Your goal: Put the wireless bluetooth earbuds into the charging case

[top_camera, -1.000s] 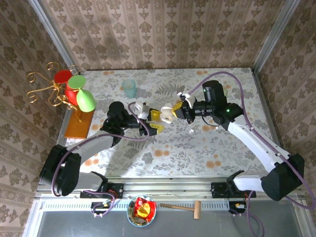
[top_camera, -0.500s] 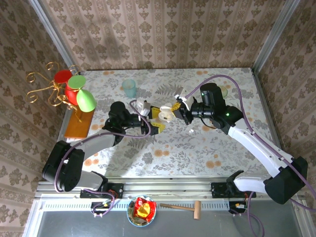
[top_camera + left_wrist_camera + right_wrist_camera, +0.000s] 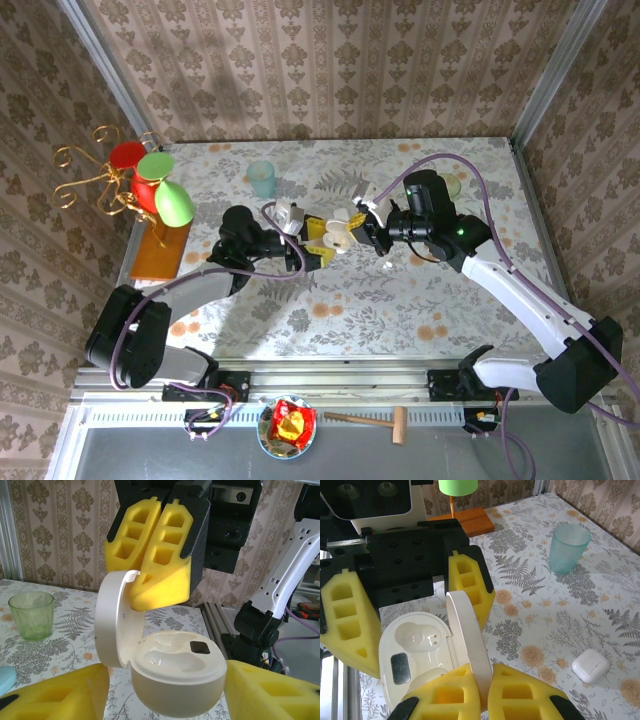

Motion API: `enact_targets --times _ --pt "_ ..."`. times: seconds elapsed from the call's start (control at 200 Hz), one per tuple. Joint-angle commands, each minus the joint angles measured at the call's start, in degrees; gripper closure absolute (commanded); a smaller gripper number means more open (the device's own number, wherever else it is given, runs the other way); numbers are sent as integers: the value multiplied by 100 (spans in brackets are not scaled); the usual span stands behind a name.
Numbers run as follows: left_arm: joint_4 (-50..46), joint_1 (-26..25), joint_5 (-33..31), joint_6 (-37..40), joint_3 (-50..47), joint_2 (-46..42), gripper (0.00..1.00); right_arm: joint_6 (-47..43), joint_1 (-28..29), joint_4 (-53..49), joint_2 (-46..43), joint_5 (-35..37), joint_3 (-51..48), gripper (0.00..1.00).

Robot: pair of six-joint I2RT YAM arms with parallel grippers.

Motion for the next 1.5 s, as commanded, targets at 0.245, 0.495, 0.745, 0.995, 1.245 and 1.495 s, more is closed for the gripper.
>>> enact_targets --times 0.245,0.495,0.745,0.995,1.245,1.495 --pt "88 37 120 123 95 -98 51 -48 50 -81 54 -109 199 93" --pt "85 37 146 142 75 -104 65 -36 55 -74 54 -88 198 92" --pt "89 46 129 212 52 -119 69 40 54 51 -15 3 167 77" --pt "110 166 104 341 -40 -177 69 278 -37 335 -288 -134 43 40" --pt "-7 304 16 500 -108 -324 68 1423 -563 1592 -970 -240 -595 18" --pt "-201 327 -95 756 -107 -489 68 3161 -1257 1943 -1383 1333 -1479 14"
